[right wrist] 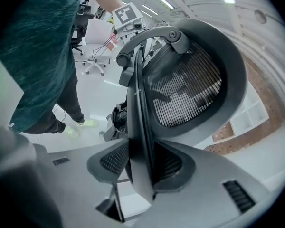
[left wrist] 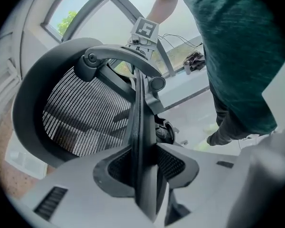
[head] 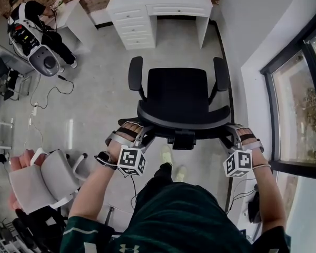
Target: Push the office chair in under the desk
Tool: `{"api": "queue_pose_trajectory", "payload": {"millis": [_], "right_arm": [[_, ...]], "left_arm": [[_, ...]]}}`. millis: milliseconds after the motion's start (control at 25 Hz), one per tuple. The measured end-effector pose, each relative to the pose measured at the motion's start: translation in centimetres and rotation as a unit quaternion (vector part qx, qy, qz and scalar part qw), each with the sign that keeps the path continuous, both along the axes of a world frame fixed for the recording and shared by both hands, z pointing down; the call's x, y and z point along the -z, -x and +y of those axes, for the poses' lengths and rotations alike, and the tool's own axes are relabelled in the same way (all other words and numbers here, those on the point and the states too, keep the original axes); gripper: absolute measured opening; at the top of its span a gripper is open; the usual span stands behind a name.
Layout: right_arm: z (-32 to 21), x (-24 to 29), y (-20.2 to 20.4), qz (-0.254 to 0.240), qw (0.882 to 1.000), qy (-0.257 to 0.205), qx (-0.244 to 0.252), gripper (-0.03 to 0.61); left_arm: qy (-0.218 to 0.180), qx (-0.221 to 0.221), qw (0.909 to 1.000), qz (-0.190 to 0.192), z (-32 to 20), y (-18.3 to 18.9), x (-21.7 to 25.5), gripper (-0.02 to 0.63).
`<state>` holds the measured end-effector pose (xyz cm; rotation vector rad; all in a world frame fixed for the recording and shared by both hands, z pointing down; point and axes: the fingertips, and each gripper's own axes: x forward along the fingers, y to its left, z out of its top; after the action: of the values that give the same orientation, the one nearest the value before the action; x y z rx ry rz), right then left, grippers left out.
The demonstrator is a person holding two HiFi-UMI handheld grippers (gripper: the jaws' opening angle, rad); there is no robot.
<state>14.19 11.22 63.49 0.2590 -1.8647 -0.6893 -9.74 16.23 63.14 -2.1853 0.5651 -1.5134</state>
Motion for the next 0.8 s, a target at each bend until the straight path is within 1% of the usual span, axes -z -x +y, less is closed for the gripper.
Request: {"api": "queue_pose_trajectory", "payload": {"millis": [80, 160, 320, 800], "right_arm": [[-0.2, -0.7, 0.2, 0.025, 1.0, -0.009, 0.008, 0.157], [-0.7, -1.1, 0.4, 0.04, 0.999, -0.027, 0.013, 0.152], [-2.4, -1.1, 0.9, 0.043, 0.998, -0.05, 0.014, 0.137], [-8.4, -1.8, 3.5, 0.053, 0.997, -0.046, 0.014, 0.126]], "left_arm": [[0.021, 0.007, 0.9998, -0.002, 0.0, 0.1, 0.0, 0.138], [0.028, 0.01, 0.9995, -0.005, -0.2, 0.1, 0.0, 0.135], [0.007, 0.005, 0.9999, -0.007, -1.8, 0.4, -0.1, 0.136], [0.011, 0.008, 0.9999, -0.005, -8.1, 3.0, -0.5, 0.137]]}}
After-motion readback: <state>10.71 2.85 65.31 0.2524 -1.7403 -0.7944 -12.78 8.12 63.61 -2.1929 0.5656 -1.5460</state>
